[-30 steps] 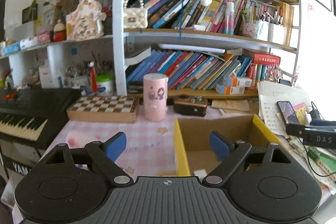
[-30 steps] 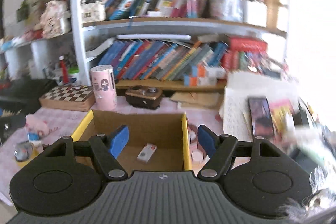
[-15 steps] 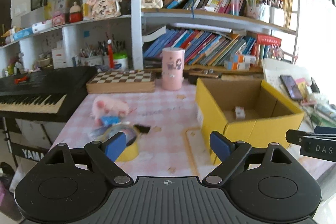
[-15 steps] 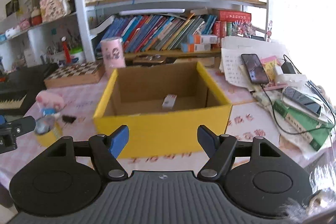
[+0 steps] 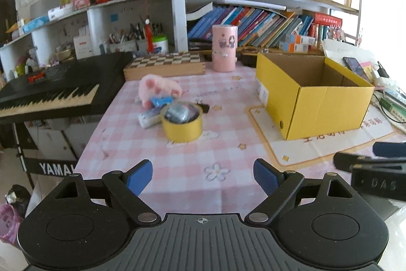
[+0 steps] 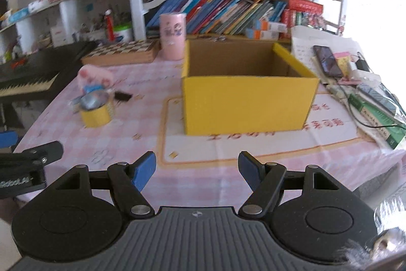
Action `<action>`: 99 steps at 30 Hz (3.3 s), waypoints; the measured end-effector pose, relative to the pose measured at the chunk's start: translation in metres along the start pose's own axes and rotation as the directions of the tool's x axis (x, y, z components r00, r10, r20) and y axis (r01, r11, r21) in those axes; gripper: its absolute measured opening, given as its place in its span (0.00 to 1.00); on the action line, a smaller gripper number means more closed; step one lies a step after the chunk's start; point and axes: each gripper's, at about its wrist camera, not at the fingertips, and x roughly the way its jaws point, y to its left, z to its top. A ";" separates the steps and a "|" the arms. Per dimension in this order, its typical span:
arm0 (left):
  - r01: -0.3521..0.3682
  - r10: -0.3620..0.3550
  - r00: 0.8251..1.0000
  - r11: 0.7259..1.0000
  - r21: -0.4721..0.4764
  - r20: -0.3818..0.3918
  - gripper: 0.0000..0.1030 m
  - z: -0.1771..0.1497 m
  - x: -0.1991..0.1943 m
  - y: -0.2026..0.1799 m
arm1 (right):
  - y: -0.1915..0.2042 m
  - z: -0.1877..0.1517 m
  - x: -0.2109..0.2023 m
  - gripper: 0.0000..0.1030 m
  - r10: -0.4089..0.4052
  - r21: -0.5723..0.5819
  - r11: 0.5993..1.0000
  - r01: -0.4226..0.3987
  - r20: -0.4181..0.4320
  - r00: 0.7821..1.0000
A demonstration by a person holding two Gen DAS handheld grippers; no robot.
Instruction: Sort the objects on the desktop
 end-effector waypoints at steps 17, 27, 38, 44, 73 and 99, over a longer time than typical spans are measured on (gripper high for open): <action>-0.073 0.073 0.997 0.996 -0.041 -0.007 0.86 -0.019 -0.024 0.057 | 0.071 0.002 -0.002 0.66 0.145 -0.095 0.985 -0.146 -0.015 0.989; -0.098 0.098 0.995 0.993 -0.063 -0.009 0.86 -0.019 -0.026 0.075 | 0.089 0.006 0.003 0.63 0.170 -0.114 0.979 -0.172 -0.027 0.985; -0.080 0.077 0.996 0.994 -0.074 -0.043 0.86 -0.010 0.006 0.076 | 0.082 0.015 0.029 0.61 0.147 -0.107 0.983 -0.152 -0.049 0.988; -0.064 0.061 0.996 0.996 -0.060 -0.060 0.86 0.003 0.032 0.069 | 0.074 0.035 0.055 0.60 0.138 -0.093 0.986 -0.141 -0.040 0.990; -0.040 0.031 0.987 0.998 -0.051 -0.155 0.90 0.056 0.196 0.033 | 0.061 0.131 0.168 0.54 0.254 -0.214 0.943 -0.256 -0.037 0.967; -0.014 -0.003 0.997 0.977 -0.211 -0.078 0.83 0.080 0.183 0.057 | 0.053 0.147 0.189 0.54 0.281 -0.196 0.938 -0.285 -0.047 0.958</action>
